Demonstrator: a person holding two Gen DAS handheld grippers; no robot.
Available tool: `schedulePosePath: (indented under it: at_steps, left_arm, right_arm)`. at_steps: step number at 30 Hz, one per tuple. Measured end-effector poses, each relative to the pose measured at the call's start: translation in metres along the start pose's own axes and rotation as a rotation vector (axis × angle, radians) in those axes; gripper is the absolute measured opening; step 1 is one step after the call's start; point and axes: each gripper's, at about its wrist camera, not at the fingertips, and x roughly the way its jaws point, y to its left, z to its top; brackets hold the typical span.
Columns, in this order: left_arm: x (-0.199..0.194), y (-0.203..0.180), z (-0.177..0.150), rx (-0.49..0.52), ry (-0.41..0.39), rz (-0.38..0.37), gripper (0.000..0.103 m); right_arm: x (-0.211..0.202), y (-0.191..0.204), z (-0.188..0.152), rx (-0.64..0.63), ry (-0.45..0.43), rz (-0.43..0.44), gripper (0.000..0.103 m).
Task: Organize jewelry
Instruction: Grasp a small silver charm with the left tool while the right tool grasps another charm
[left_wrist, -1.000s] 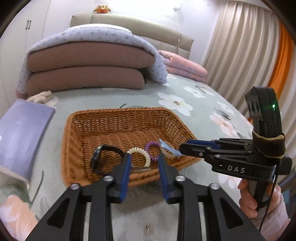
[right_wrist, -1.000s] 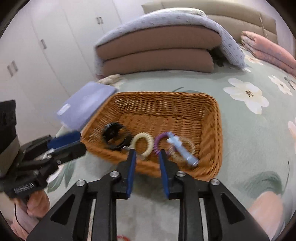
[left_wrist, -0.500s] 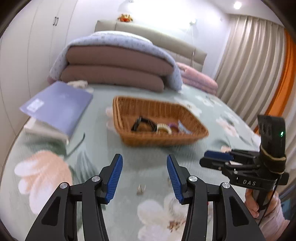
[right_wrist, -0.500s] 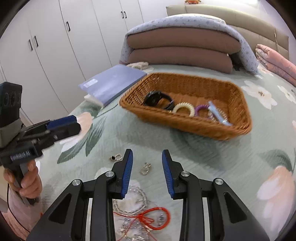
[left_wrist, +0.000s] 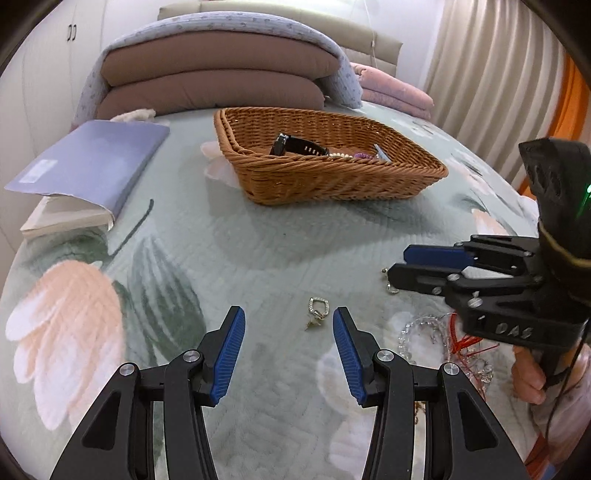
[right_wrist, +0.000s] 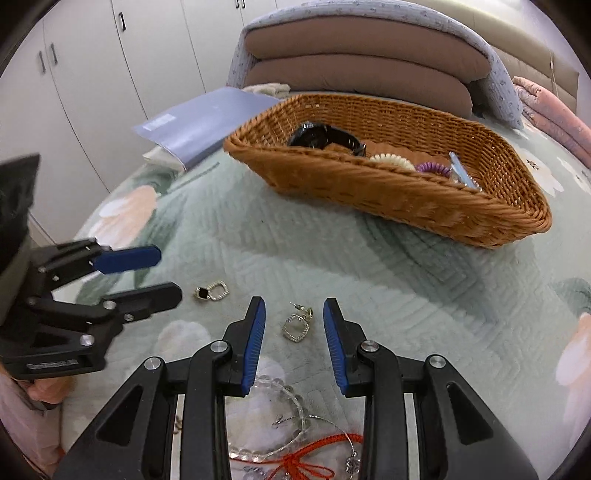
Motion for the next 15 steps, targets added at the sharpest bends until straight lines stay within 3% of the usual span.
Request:
schedulePosePath:
  at_steps: [10, 13, 15]
  left_arm:
    - [0.015, -0.018, -0.005, 0.098, 0.046, 0.036, 0.05]
    - [0.017, -0.02, -0.004, 0.112, 0.05, 0.031, 0.044]
    - [0.02, -0.022, -0.002, 0.12, 0.053, 0.029, 0.036]
  right_arm:
    - [0.013, 0.016, -0.004, -0.075, -0.002, -0.095, 0.033]
    - [0.015, 0.015, -0.004, -0.073, -0.006, -0.104, 0.023]
    - [0.015, 0.014, -0.003, -0.064, -0.006, -0.096, 0.022]
